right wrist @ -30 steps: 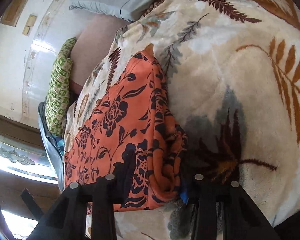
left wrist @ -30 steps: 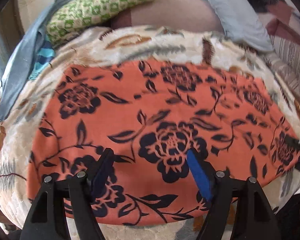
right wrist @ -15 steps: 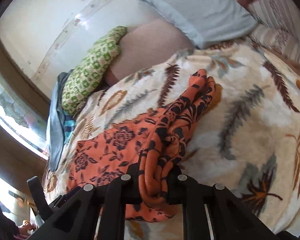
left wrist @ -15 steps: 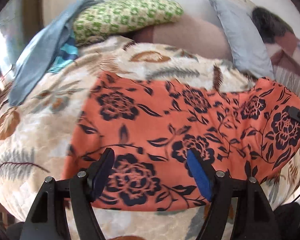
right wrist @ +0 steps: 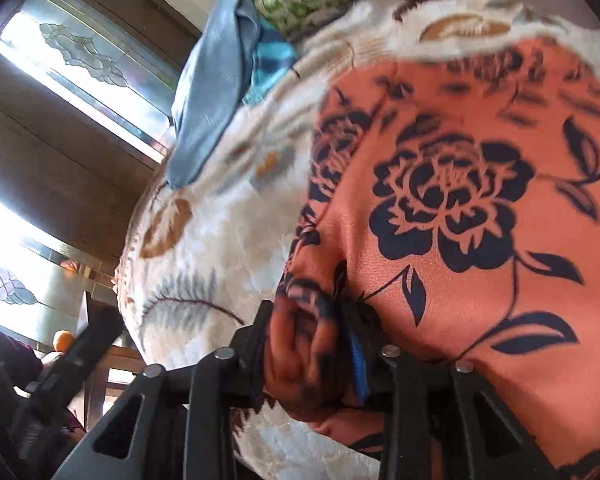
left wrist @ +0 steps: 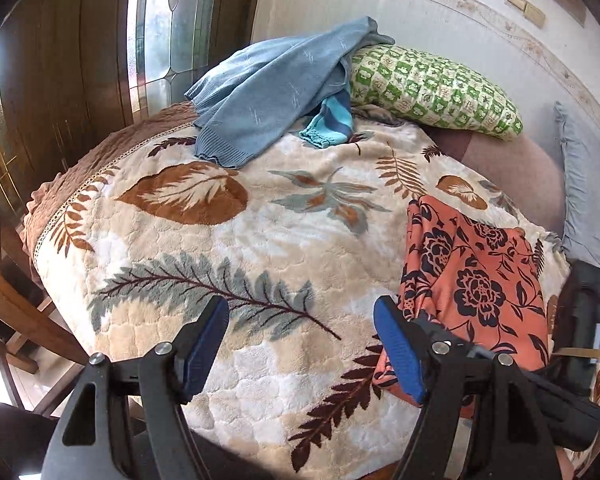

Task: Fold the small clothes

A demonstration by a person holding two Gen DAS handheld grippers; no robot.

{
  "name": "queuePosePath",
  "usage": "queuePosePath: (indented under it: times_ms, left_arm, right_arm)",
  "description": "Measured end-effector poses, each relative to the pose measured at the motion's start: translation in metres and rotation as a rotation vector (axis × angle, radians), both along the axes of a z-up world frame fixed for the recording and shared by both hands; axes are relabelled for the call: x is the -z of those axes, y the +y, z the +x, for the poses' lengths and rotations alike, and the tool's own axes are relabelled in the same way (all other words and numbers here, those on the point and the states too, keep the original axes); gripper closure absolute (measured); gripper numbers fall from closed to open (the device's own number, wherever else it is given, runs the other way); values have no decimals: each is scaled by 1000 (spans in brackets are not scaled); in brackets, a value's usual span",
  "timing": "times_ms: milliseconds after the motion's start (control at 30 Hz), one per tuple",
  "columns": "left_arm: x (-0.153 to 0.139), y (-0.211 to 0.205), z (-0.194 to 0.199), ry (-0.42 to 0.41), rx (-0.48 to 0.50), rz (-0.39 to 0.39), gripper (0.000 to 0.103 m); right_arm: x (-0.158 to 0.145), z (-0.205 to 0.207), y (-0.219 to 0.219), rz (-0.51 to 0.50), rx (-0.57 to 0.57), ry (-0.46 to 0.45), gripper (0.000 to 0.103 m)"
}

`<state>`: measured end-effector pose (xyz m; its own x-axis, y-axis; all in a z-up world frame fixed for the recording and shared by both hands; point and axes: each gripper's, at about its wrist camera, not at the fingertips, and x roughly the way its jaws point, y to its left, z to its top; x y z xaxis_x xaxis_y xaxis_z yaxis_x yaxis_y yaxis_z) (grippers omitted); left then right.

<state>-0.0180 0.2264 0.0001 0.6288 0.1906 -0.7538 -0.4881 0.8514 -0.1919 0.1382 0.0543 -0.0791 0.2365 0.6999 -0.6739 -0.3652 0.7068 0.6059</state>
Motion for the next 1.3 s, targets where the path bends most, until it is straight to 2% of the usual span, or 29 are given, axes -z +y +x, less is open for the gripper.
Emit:
queuePosePath:
  times_ms: [33, 67, 167, 233, 333, 400, 467, 500, 533, 567, 600, 633, 700, 767, 867, 933, 967, 1033, 1067, 1100, 1133, 1200, 1267, 1300]
  left_arm:
    - [0, -2, 2, -6, 1, -2, 27]
    - [0, -4, 6, -6, 9, -14, 27]
    - [-5, -24, 20, -29, 85, -70, 27]
    - [-11, -47, 34, -43, 156, -89, 27]
    - [-14, -80, 50, -63, 257, -156, 27]
    - [-6, -103, 57, -49, 328, -162, 27]
    - [19, -114, 64, 55, 300, -58, 27]
    - [38, -112, 68, 147, 250, 0, 27]
    - [57, -104, 70, 233, 195, 25, 27]
    - [68, -92, 65, 254, 162, -20, 27]
    - [71, -80, 59, 233, 131, -105, 27]
    - [67, -74, 55, 226, 102, -143, 27]
    - [46, -76, 56, 191, 103, -80, 27]
    - [20, -89, 63, 118, 160, -19, 28]
    - [-12, -115, 81, 15, 275, 20, 27]
    - [-15, -131, 101, -7, 350, 13, 27]
    - [-7, -135, 115, 15, 378, -8, 27]
    - [33, -147, 139, 183, 438, -19, 27]
    - [51, -153, 144, 228, 440, 34, 25]
    - [55, -161, 140, 201, 442, 128, 18]
    - [55, -167, 137, 184, 457, 189, 18]
    - [52, -169, 135, 179, 458, 193, 18]
    - [47, -163, 136, 175, 454, 154, 18]
    - [45, -159, 136, 177, 449, 135, 18]
  right_arm:
    - [-8, -1, -11, 102, -10, 14, 38]
    - [-17, -1, -22, 168, -14, 29, 25]
    - [-49, 2, -69, 249, 26, -42, 25]
    - [-59, 4, -107, 267, 89, -63, 25]
    - [-54, 5, -171, 264, 193, -81, 25]
    - [-39, 3, -208, 245, 261, -65, 24]
    - [-23, 11, -237, 263, 302, -5, 24]
    - [-15, 11, -247, 273, 317, 23, 24]
    - [-10, 12, -257, 280, 324, 42, 24]
    - [-8, 13, -261, 291, 321, 51, 24]
    - [-9, 16, -264, 308, 309, 57, 24]
    - [-8, 19, -264, 321, 295, 68, 24]
    - [-2, 31, -255, 315, 281, 98, 24]
    - [8, 49, -248, 327, 267, 134, 24]
    - [22, 86, -237, 368, 281, 210, 24]
    - [28, 111, -227, 400, 268, 235, 24]
    - [33, 122, -224, 414, 283, 253, 24]
    - [46, 146, -217, 446, 297, 291, 24]
    - [55, 157, -211, 449, 289, 331, 26]
    - [61, 163, -204, 402, 274, 352, 33]
    - [62, 166, -196, 318, 259, 344, 60]
    - [42, 160, -193, 242, 272, 262, 65]
    - [9, 146, -190, 195, 269, 105, 68]
    - [11, 146, -185, 132, 275, 85, 68]
